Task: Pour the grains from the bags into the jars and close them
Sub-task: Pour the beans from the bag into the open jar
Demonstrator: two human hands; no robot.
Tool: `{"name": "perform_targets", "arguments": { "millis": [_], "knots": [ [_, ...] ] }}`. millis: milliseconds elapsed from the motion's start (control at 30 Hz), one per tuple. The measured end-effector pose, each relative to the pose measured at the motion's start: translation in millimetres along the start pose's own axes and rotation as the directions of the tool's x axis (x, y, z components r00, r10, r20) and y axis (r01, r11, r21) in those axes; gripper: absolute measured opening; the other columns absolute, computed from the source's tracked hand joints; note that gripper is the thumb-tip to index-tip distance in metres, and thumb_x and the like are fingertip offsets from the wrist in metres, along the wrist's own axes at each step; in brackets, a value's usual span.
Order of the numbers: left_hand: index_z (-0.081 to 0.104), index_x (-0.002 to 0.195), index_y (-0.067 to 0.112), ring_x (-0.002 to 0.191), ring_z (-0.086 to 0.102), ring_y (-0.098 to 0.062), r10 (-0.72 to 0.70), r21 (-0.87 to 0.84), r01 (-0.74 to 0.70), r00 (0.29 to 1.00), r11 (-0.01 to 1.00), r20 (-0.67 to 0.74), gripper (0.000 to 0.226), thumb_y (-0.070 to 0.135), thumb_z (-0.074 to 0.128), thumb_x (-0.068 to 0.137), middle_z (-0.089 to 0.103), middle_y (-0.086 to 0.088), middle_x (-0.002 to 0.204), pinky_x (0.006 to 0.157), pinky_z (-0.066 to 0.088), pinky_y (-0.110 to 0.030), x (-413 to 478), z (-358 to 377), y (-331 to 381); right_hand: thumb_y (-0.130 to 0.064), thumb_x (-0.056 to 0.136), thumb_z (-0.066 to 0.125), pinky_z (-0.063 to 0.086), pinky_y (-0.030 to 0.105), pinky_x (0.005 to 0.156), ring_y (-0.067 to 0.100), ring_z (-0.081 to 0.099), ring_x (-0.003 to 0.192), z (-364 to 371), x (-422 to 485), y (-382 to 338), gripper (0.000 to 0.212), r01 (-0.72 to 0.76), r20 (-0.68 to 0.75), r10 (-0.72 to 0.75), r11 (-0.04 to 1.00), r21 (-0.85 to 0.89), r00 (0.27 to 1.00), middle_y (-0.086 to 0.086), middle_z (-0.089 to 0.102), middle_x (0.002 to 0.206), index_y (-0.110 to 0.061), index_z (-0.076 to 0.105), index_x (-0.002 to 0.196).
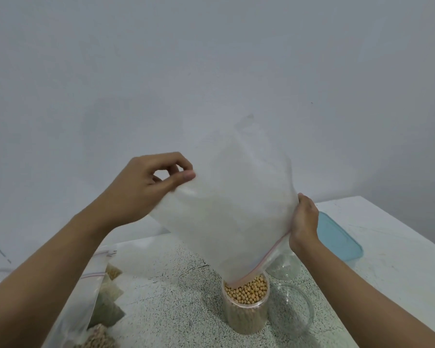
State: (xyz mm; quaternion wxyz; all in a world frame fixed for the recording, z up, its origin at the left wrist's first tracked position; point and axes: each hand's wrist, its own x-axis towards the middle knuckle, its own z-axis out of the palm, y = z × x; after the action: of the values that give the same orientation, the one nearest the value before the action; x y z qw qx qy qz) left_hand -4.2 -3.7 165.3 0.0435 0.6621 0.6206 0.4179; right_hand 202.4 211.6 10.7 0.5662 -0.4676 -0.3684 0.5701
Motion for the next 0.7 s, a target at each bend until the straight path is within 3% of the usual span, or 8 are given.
{"name": "perform_targets", "arguments": {
  "millis": [67, 200, 367, 433, 567, 700],
  "knots": [
    [0.069, 0.086, 0.024, 0.049, 0.047, -0.007, -0.002, -0.005, 0.002, 1.000, 1.000, -0.021, 0.014, 0.035, 0.064, 0.094, 0.056, 0.006, 0.071, 0.050, 0.033, -0.010, -1, 1, -4, -0.025, 0.106, 0.042, 0.038, 0.030, 0.069, 0.014, 0.048, 0.075, 0, -3, -2, 0.019, -0.007, 0.005, 0.007, 1.000, 0.020, 1.000, -0.001, 0.053, 0.086, -0.018, 0.054, 0.093],
    [0.069, 0.086, 0.025, 0.056, 0.052, -0.007, 0.013, 0.014, -0.011, 0.994, 1.000, -0.108, 0.013, 0.032, 0.064, 0.096, 0.059, 0.005, 0.073, 0.053, 0.037, -0.011, -2, -4, -14, -0.026, 0.102, 0.046, 0.035, 0.032, 0.066, 0.016, 0.041, 0.071, 0, -4, -2, 0.024, -0.029, 0.026, 0.028, 0.999, 0.038, 0.999, 0.001, 0.046, 0.082, -0.021, 0.049, 0.079],
    [0.060, 0.091, 0.028, 0.062, 0.059, -0.015, -0.056, 0.054, 0.059, 0.996, 0.997, -0.063, 0.017, 0.042, 0.054, 0.098, 0.058, 0.005, 0.069, 0.054, 0.038, -0.018, -16, -1, -50, -0.034, 0.106, 0.050, 0.041, 0.033, 0.082, 0.015, 0.050, 0.082, 7, -9, -7, 0.028, -0.018, 0.133, 0.009, 0.997, 0.071, 0.991, -0.003, 0.053, 0.084, -0.021, 0.055, 0.080],
    [0.059, 0.094, 0.027, 0.062, 0.057, -0.021, -0.122, 0.012, 0.124, 0.987, 0.992, -0.107, 0.018, 0.042, 0.052, 0.099, 0.056, 0.007, 0.065, 0.058, 0.039, -0.026, -24, -4, -70, -0.029, 0.104, 0.056, 0.043, 0.031, 0.080, 0.012, 0.052, 0.080, 9, -13, -12, 0.026, -0.020, 0.229, -0.010, 0.991, 0.130, 0.973, -0.007, 0.054, 0.081, -0.023, 0.056, 0.079],
    [0.058, 0.093, 0.029, 0.055, 0.057, -0.005, -0.198, 0.016, 0.207, 0.956, 0.978, -0.216, 0.012, 0.038, 0.053, 0.100, 0.064, 0.008, 0.072, 0.052, 0.038, -0.025, -47, -6, -104, -0.021, 0.102, 0.061, 0.048, 0.022, 0.062, 0.004, 0.055, 0.065, 14, -25, -31, 0.028, -0.067, 0.405, -0.045, 0.964, 0.258, 0.913, -0.014, 0.055, 0.072, -0.022, 0.050, 0.076],
    [0.053, 0.104, 0.033, 0.046, 0.050, -0.006, -0.249, 0.071, 0.266, 0.950, 0.961, -0.186, 0.008, 0.039, 0.055, 0.098, 0.063, 0.003, 0.065, 0.048, 0.038, -0.022, -73, -5, -134, -0.024, 0.101, 0.063, 0.045, 0.027, 0.058, 0.009, 0.051, 0.060, 27, -36, -49, 0.023, -0.004, 0.484, -0.092, 0.981, 0.193, 0.870, -0.008, 0.056, 0.071, -0.019, 0.051, 0.081]
  ]
}}
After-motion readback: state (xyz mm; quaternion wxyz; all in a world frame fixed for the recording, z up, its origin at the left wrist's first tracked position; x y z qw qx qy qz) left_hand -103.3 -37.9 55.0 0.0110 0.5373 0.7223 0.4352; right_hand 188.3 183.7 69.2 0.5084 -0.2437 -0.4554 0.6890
